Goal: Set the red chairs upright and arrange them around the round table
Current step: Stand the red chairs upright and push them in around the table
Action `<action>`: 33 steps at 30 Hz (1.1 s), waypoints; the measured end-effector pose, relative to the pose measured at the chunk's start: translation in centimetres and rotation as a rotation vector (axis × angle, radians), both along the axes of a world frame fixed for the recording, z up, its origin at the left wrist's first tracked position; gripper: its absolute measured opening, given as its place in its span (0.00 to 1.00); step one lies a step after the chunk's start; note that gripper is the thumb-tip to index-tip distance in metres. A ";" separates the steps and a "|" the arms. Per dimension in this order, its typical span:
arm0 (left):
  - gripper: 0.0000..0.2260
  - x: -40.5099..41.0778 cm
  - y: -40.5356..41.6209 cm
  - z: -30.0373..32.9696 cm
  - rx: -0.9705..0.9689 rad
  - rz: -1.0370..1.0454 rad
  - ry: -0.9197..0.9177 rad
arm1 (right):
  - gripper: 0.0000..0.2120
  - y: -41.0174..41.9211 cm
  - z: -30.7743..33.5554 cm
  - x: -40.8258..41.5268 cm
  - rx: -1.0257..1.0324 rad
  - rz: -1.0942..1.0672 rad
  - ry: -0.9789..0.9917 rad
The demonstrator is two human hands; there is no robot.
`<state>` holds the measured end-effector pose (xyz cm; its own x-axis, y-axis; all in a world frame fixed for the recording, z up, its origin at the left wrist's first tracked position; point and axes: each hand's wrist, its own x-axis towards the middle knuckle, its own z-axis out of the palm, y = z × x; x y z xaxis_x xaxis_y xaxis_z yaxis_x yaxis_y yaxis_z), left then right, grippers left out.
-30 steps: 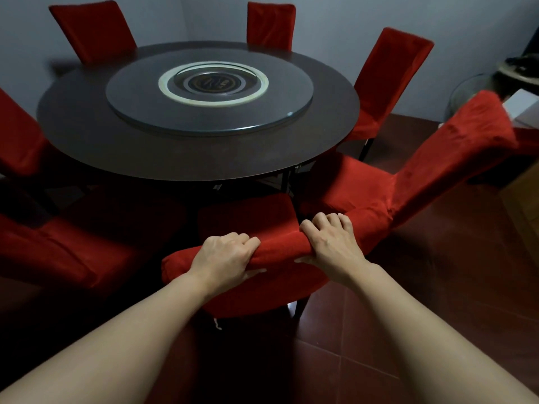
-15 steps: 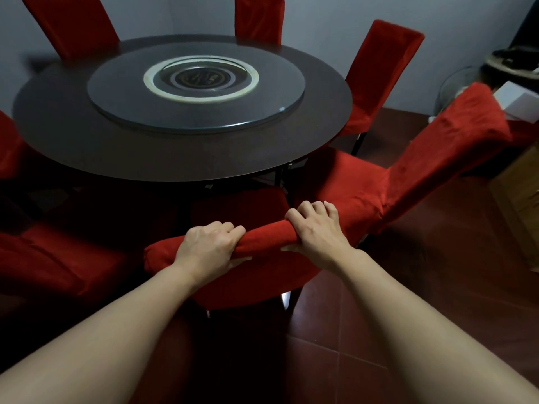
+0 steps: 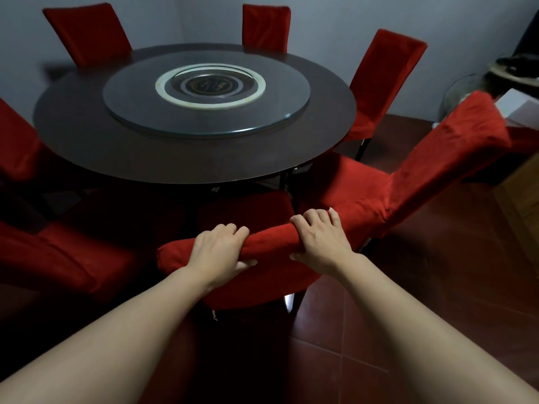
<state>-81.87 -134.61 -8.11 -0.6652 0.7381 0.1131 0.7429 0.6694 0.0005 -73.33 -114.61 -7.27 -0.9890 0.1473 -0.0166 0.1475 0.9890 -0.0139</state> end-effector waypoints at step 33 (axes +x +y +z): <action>0.33 13.0 19.2 8.8 -0.036 -0.003 -0.083 | 0.40 16.8 7.9 14.7 -0.059 -0.185 -0.003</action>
